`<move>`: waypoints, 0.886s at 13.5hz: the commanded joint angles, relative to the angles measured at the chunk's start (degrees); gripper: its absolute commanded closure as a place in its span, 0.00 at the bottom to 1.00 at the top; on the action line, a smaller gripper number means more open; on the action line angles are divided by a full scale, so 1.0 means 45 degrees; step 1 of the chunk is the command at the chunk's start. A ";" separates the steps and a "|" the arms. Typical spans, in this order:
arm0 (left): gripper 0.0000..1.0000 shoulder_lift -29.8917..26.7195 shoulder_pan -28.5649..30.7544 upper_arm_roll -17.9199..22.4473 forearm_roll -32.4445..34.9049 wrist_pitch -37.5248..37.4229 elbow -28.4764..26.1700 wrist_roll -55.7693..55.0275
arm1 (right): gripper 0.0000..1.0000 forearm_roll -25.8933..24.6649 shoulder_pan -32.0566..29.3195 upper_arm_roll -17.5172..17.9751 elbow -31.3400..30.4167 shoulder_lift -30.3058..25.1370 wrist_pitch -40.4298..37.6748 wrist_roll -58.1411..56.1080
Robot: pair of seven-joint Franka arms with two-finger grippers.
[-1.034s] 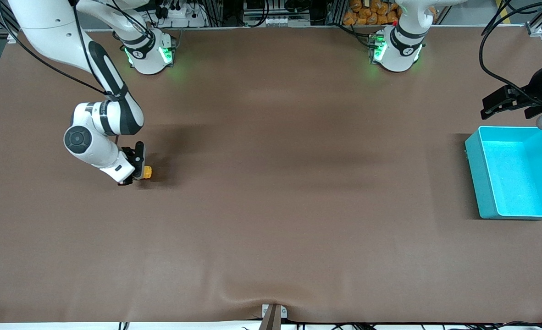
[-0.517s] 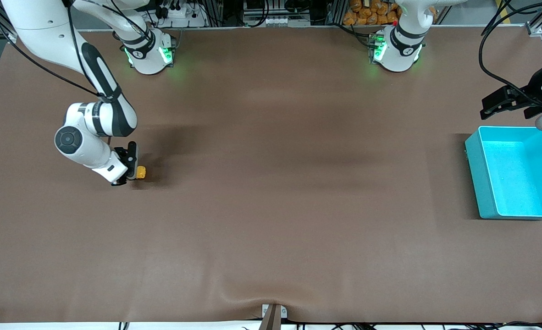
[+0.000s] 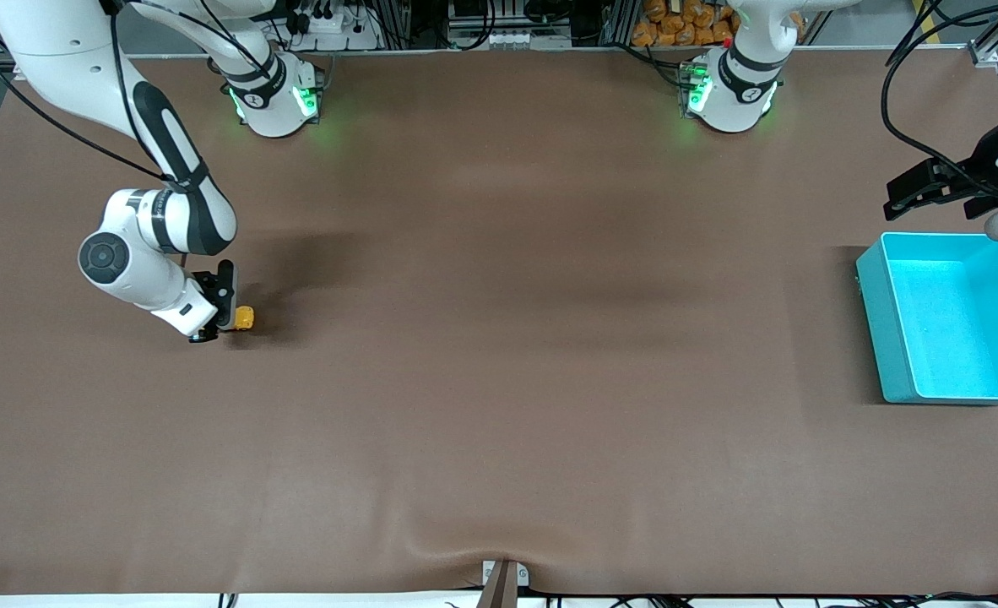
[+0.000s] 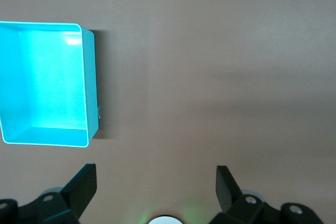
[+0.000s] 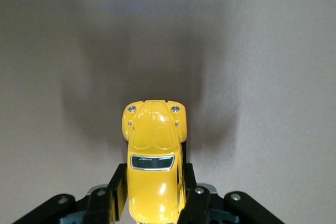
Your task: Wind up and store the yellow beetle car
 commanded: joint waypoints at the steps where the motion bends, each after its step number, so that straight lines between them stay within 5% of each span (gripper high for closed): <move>1: 0.00 -0.0213 0.0035 -0.0039 0.0263 0.0033 -0.0219 0.0016 | 0.90 -0.0138 -0.0596 0.0110 0.0254 0.0419 0.0128 -0.0605; 12: 0.00 -0.0193 0.0035 -0.0039 0.0282 0.0032 -0.0239 0.0016 | 0.90 -0.0138 -0.1846 0.0129 0.0469 0.0752 -0.0029 -0.0957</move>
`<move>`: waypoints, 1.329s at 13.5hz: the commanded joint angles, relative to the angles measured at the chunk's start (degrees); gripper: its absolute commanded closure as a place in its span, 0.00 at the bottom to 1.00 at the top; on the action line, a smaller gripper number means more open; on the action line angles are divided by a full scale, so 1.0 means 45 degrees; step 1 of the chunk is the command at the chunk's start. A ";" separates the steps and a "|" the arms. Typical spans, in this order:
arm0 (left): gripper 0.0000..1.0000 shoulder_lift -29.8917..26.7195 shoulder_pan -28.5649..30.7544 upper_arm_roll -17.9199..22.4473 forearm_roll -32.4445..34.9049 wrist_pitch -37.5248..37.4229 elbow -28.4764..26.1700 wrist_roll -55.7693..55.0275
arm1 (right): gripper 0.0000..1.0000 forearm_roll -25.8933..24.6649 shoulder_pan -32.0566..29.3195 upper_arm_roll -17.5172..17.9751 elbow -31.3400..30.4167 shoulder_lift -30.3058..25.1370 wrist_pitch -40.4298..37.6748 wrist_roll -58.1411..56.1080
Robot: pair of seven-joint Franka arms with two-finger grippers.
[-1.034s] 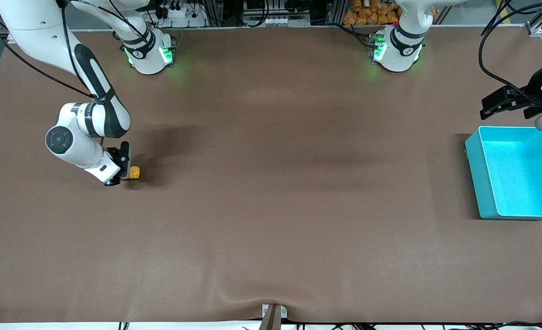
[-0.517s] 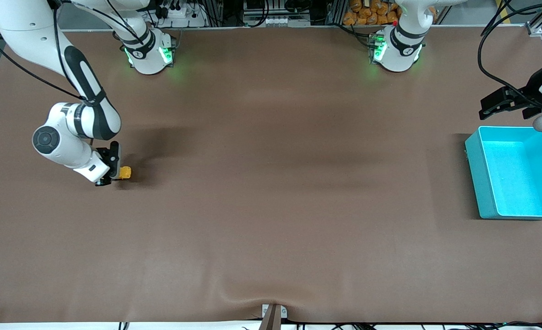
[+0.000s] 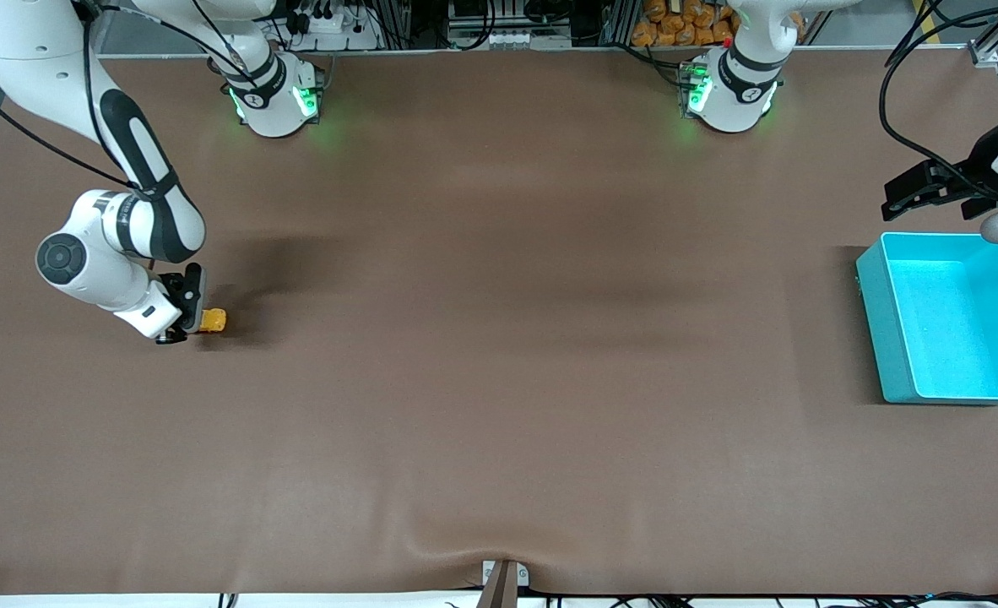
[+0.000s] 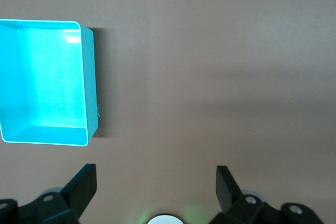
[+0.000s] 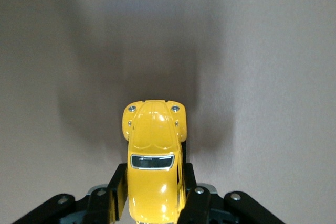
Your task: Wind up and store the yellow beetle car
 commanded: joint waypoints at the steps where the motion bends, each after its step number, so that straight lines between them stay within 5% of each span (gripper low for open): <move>1: 0.00 -0.0193 0.0035 -0.0040 0.0263 0.0013 -0.0151 0.0016 | 0.90 -0.0138 -0.0499 0.0119 0.0155 0.0528 -0.0053 -0.0327; 18: 0.00 -0.0232 0.0054 -0.0040 0.0262 -0.0046 -0.0151 -0.0198 | 0.85 -0.0138 -0.1572 0.0118 0.0585 0.0880 -0.0150 -0.1207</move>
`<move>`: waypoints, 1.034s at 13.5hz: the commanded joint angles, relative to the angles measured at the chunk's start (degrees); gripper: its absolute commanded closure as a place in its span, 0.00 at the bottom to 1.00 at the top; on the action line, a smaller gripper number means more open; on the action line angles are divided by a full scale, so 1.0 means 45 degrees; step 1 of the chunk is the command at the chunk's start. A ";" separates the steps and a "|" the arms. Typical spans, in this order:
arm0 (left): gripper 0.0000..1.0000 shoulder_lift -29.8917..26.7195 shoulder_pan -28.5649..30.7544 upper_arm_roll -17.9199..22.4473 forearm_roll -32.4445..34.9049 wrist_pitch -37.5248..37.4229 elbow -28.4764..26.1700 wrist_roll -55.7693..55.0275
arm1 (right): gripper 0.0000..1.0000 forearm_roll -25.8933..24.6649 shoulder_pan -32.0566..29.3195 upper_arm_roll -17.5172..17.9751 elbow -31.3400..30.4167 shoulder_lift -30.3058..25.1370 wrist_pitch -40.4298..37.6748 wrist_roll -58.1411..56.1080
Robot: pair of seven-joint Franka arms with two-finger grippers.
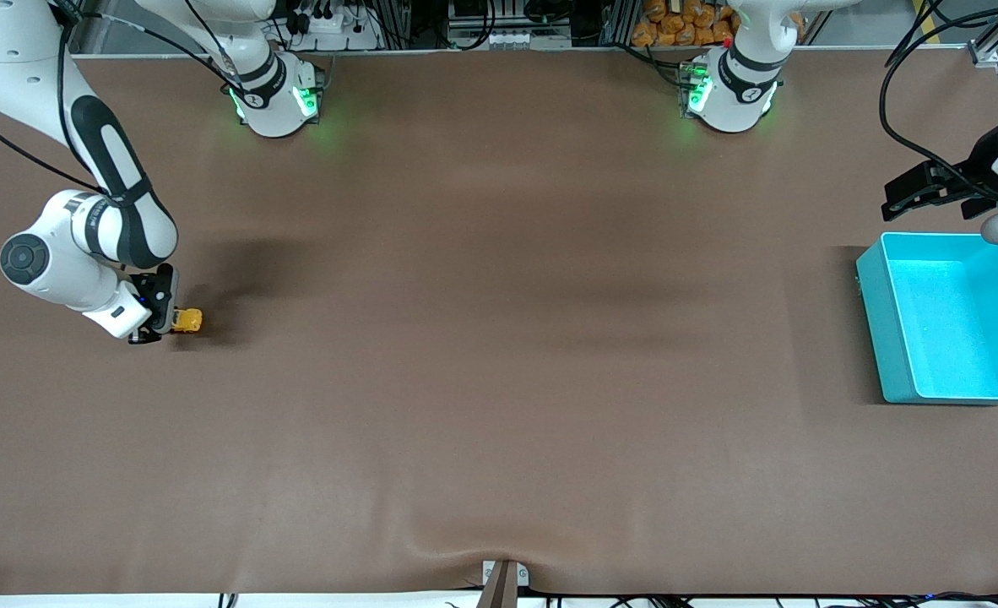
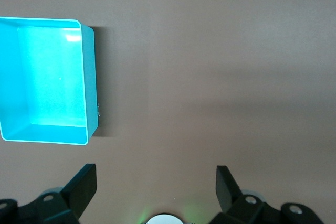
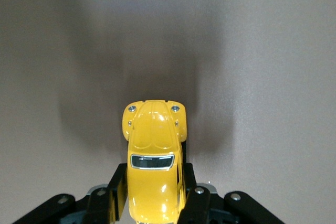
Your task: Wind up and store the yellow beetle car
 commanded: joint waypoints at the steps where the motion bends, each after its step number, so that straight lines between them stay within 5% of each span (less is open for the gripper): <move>1: 0.00 -0.0232 0.0017 -0.0045 0.0262 -0.0051 -0.0132 -0.0126 | 0.85 -0.0138 -0.0598 0.0126 0.0132 0.0609 0.0007 -0.0197; 14: 0.00 -0.0232 0.0115 -0.0045 0.0262 -0.0032 -0.0229 0.0087 | 0.82 -0.0138 -0.0892 0.0126 0.0327 0.0628 0.0007 -0.0682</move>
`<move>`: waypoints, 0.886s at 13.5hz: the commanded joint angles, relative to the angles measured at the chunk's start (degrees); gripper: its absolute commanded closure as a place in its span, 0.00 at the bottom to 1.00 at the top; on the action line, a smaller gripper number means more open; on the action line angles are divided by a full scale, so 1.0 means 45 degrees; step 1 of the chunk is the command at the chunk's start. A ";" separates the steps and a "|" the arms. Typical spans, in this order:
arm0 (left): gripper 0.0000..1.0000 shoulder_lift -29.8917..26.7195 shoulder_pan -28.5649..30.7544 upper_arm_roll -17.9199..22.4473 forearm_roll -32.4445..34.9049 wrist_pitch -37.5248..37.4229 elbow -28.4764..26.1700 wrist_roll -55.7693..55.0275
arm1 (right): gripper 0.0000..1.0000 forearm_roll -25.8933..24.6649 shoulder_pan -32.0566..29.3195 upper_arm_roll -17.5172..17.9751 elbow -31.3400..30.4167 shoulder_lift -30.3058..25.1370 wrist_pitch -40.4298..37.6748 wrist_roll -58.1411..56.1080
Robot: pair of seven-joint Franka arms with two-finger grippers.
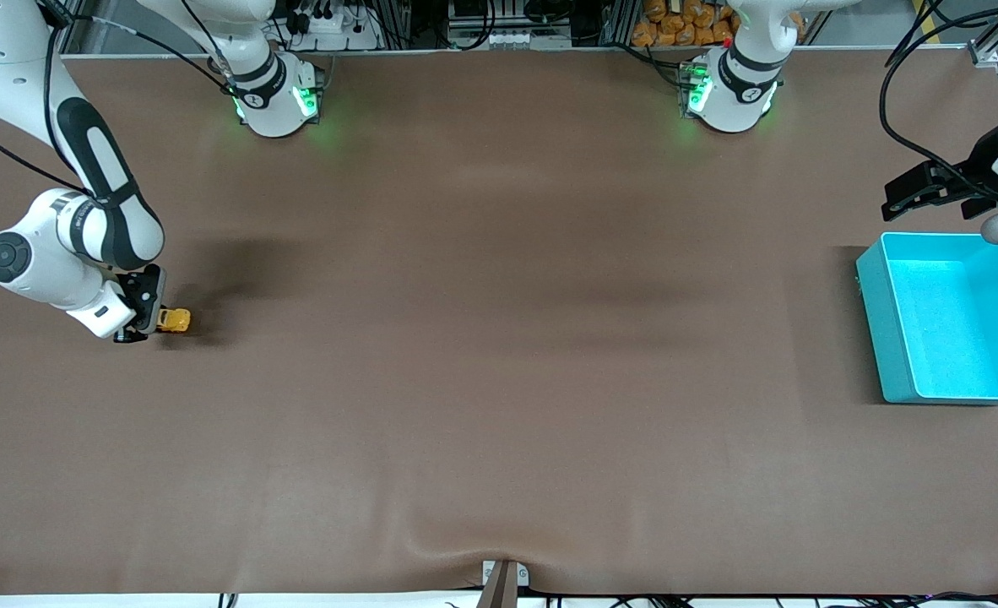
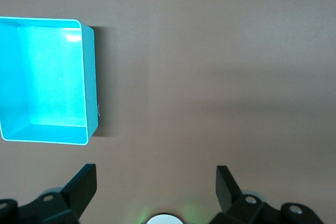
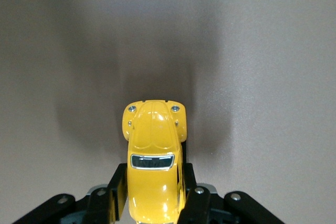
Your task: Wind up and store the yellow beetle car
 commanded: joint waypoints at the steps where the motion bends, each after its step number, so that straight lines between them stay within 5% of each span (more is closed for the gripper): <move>1: 0.00 -0.0233 0.0090 -0.0047 0.0262 -0.0031 -0.0222 0.0128 | 0.82 -0.0138 -0.0382 0.0127 0.0241 0.0606 -0.0003 -0.0637; 12: 0.00 -0.0213 0.0031 -0.0048 0.0282 -0.0012 -0.0281 -0.0106 | 0.80 -0.0138 -0.0499 0.0127 0.0339 0.0626 -0.0003 -0.0715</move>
